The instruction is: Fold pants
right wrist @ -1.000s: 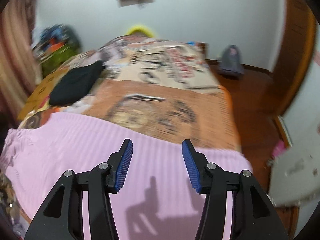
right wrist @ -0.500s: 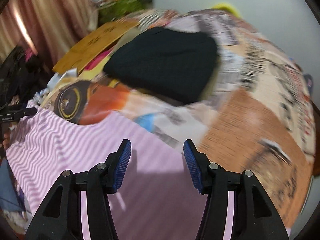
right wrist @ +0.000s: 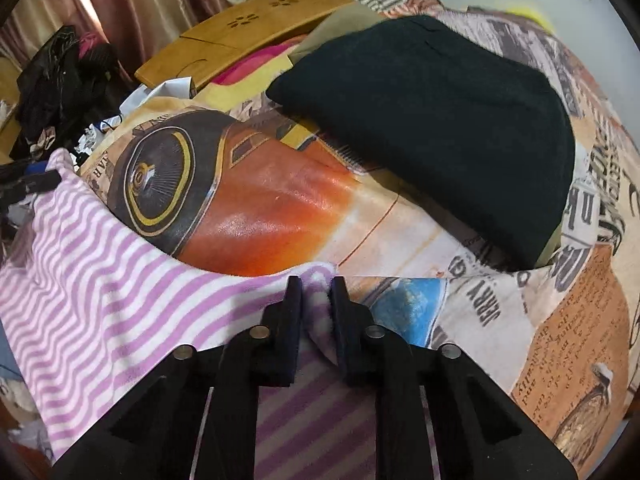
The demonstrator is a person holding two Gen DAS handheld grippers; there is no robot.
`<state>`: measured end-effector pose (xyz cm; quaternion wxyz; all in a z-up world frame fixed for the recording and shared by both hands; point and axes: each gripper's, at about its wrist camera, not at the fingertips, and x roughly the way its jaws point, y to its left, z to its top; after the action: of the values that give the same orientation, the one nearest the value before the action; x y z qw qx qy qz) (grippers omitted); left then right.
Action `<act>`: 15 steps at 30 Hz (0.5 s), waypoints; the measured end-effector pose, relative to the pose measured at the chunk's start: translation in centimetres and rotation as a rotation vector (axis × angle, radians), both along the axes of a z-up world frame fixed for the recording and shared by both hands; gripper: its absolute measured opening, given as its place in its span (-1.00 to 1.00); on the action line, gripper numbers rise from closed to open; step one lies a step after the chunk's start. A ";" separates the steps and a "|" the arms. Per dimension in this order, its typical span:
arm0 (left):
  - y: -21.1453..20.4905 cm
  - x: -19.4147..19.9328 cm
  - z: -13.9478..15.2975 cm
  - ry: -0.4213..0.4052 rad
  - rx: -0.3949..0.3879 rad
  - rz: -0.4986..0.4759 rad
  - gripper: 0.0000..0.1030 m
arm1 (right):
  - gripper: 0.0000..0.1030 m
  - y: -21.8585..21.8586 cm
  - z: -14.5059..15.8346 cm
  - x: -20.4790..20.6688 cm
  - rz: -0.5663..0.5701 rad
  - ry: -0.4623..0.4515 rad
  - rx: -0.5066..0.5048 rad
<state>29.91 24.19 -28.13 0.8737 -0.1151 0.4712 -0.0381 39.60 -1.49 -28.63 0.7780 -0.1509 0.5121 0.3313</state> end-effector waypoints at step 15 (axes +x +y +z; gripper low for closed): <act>1.6 3.1 0.0 0.038 0.084 0.033 -0.41 | -0.79 1.5 0.7 1.8 -0.094 -0.101 -0.030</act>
<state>33.01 25.83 -28.18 0.8691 -0.0869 0.4870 -0.0018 41.45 0.04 -27.97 0.8151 -0.1547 0.4836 0.2787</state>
